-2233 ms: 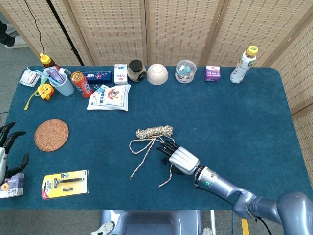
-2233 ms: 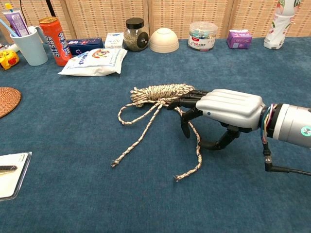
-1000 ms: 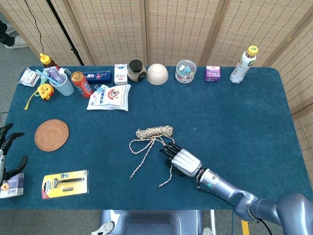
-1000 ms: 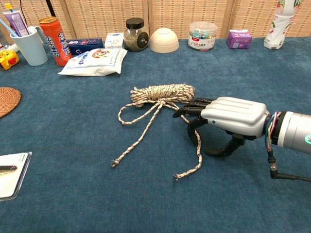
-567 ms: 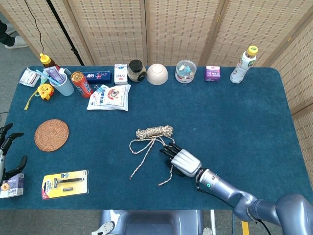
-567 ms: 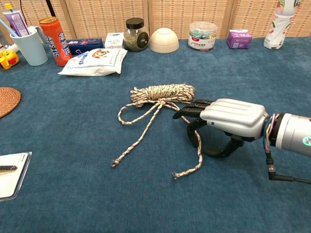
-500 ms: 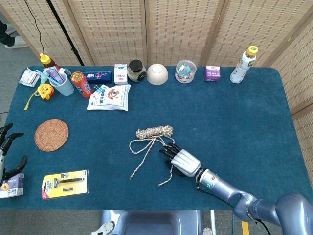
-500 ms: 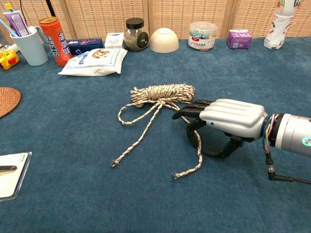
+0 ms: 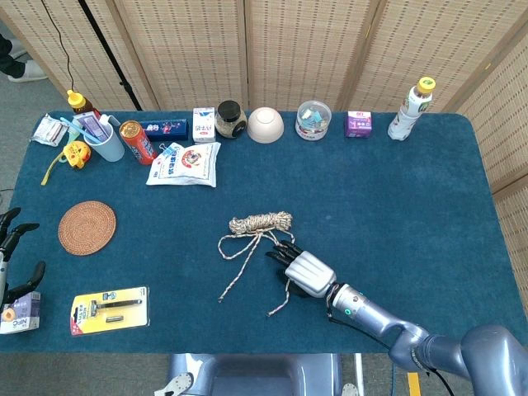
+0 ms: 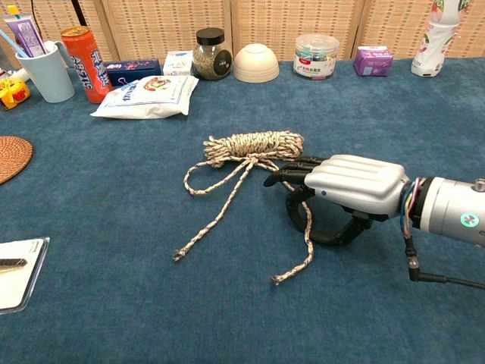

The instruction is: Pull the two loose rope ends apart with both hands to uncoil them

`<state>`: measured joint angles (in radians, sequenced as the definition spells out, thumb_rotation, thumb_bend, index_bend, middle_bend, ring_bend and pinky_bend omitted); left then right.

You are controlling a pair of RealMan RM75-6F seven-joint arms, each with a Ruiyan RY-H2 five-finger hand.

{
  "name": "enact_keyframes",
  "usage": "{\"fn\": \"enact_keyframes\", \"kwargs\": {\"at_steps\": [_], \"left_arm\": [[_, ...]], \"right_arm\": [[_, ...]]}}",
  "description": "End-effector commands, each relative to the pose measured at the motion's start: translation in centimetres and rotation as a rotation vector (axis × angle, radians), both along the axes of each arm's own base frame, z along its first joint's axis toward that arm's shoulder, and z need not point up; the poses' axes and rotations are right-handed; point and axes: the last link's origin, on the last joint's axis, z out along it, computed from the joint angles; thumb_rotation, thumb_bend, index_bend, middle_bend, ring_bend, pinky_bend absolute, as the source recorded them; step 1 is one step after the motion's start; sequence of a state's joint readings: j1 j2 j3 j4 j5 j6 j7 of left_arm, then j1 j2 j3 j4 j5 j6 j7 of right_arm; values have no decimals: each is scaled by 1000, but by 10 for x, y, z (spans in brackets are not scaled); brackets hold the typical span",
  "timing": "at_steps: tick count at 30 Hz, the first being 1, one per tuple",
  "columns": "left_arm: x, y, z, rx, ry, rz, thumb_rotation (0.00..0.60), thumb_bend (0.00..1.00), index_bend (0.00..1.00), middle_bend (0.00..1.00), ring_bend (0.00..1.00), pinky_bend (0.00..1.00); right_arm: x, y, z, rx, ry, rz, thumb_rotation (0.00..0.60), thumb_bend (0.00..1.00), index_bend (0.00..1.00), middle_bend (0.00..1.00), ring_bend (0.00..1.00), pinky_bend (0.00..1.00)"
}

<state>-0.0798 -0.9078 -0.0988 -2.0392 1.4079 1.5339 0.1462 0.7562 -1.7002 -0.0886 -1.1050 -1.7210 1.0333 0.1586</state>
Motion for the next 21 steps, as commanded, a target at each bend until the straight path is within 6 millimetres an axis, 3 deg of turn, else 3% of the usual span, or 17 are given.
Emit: {"fn": "enact_keyframes", "kwargs": {"at_steps": [1, 21], "left_arm": [[0, 0, 0, -1, 0, 0, 600, 348, 247, 96, 82, 0], [1, -1, 1, 5, -1, -8, 600, 348, 247, 96, 82, 0]], "right_arm": [[0, 0, 0, 0, -1, -2, 600, 398, 502, 93, 0, 0], [-1, 3, -1, -1, -3, -8, 600, 398, 558, 138, 0, 0]]}}
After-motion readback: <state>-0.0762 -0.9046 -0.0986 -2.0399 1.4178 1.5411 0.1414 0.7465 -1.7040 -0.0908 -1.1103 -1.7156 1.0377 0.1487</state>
